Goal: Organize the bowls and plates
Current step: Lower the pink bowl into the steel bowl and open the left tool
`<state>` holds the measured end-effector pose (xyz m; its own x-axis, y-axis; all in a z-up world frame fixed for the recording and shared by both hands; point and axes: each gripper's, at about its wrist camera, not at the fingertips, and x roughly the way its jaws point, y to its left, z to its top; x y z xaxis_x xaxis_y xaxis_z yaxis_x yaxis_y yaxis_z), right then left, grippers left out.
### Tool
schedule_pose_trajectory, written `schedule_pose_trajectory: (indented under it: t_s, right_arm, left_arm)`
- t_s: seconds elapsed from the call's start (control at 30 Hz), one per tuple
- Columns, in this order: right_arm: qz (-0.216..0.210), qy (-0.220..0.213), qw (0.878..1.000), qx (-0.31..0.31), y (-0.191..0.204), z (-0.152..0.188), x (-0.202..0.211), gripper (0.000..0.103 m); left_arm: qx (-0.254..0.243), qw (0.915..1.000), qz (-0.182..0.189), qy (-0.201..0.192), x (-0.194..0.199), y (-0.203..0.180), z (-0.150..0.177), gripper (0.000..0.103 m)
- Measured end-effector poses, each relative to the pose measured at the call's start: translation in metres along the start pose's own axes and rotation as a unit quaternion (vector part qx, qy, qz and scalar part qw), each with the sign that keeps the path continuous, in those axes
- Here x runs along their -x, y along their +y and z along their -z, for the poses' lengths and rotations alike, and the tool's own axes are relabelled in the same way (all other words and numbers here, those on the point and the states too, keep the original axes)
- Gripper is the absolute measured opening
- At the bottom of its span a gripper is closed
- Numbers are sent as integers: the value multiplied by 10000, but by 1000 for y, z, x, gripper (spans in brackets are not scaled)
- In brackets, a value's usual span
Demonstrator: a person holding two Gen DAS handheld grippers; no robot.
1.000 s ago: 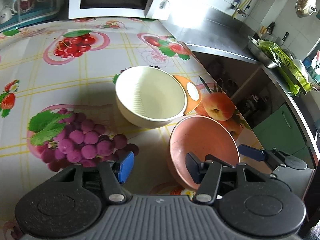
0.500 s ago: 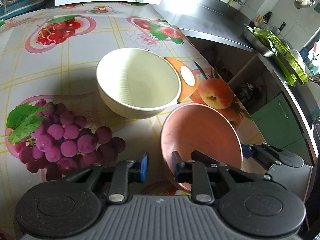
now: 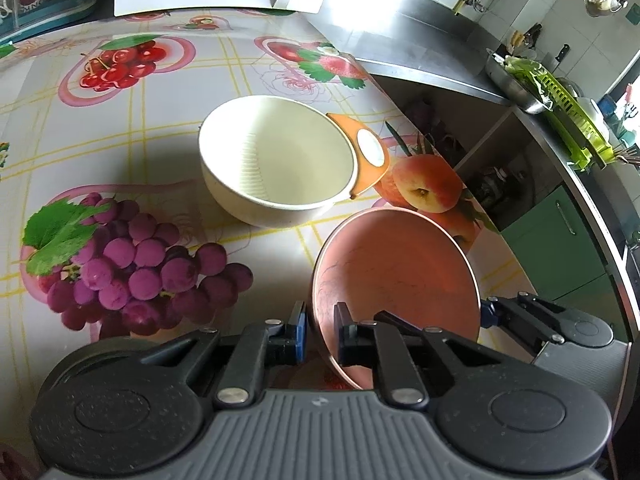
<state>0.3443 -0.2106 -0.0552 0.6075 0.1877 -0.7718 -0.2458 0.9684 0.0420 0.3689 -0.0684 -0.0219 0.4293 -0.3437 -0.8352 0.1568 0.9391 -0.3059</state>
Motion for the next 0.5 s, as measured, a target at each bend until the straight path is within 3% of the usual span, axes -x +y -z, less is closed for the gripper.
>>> schedule_pose_trajectory:
  t_s: [0.33,0.5]
  right_arm:
    - [-330,-345,9986,216,36,-7,44,54]
    - [-554,-412,9965,474,64,-8,49,55]
  left_arm:
    - [45,9994,-52,-348,56,7,15,17]
    - [174,9982,-251,-518,86,23,27,19]
